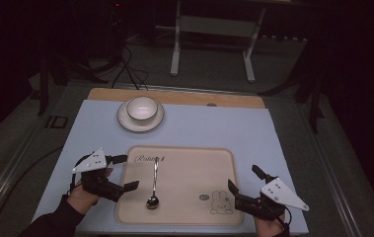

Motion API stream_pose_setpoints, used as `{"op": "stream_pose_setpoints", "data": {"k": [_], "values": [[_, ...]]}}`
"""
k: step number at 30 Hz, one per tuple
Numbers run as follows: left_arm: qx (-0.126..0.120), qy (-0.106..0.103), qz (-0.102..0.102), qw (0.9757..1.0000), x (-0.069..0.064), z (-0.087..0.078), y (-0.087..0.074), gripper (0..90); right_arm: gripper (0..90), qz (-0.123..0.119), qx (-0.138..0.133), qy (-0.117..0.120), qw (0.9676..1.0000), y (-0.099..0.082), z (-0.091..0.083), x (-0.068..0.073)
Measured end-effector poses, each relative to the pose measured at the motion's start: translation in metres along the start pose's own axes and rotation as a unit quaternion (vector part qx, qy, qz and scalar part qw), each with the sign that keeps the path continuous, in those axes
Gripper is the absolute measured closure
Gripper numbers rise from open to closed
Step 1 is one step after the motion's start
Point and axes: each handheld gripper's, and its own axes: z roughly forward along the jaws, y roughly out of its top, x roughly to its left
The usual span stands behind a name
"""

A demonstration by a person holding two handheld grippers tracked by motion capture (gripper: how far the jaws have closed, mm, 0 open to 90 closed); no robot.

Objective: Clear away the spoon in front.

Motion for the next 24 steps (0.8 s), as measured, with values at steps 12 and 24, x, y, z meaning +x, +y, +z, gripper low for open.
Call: {"op": "stream_pose_setpoints", "data": {"k": [12, 24], "values": [[0.002, -0.001, -0.01, 0.9999, 0.007, 0.011, -0.013, 1.1, 12.8, 0.003, 0.006, 0.004, 1.0, -0.001, 0.001, -0.001], [0.011, 0.008, -0.02, 0.9997, 0.007, 0.012, -0.02, 1.0, 12.8, 0.006, 0.007, 0.006, 0.9999, -0.002, 0.002, -0.001]]}}
